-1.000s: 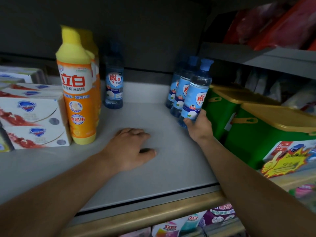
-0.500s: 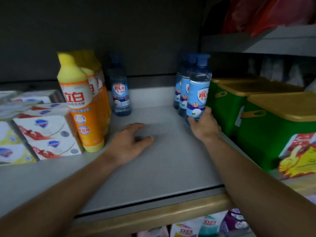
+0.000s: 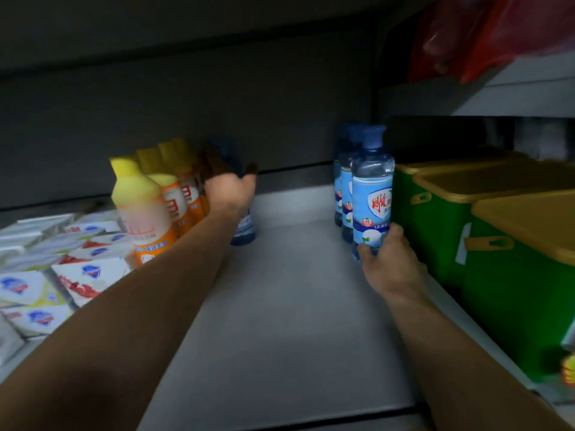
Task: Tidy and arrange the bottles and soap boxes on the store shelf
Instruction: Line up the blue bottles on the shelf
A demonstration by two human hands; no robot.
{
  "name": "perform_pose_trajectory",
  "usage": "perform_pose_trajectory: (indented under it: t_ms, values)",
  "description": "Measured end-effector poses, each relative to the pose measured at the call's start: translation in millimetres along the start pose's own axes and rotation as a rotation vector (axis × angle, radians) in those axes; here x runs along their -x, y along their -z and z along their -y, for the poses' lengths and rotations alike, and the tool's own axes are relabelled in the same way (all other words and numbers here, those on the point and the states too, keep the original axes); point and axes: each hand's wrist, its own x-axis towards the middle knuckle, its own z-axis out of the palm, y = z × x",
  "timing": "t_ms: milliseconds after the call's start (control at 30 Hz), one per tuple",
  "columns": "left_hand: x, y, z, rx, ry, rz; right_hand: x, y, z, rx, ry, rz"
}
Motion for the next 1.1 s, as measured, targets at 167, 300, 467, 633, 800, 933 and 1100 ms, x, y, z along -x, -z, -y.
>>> perform_pose_trajectory:
  t_ms: [167,300,467,633,800,933,1100]
  values:
    - [-27.9,-9.3,4.2,-0.168,0.08,0.05,-0.7,-2.2,-1.9,-0.004,-0.005,-0.009]
    - [-25.8,-19.7,1.6,-0.016,0.167,0.133,-0.2,-1.3,-1.2,0.016,-0.009,-0.016]
    - [12.0,-14.9,-1.4,-0.056,-0.025,0.219,1.4,1.5,1.1,0.027,-0.013,-0.004]
    - [62.3,18.6,-5.3,0.11,-0.458,0.306,3.8,5.3,4.8,0.002,-0.029,0.018]
    - [102.3,62.3,-10.3,0.158,-0.58,0.439,18.6,19.7,14.7,-0.075,-0.073,-0.014]
    - [113.2,104.0,-21.4,0.459,-0.425,0.515,51.1,34.3,43.0,-0.108,0.153,-0.047]
    - [114.9,144.1,-38.3,0.865,-0.126,0.549,113.8,55.9,92.6,-0.588,0.285,0.623]
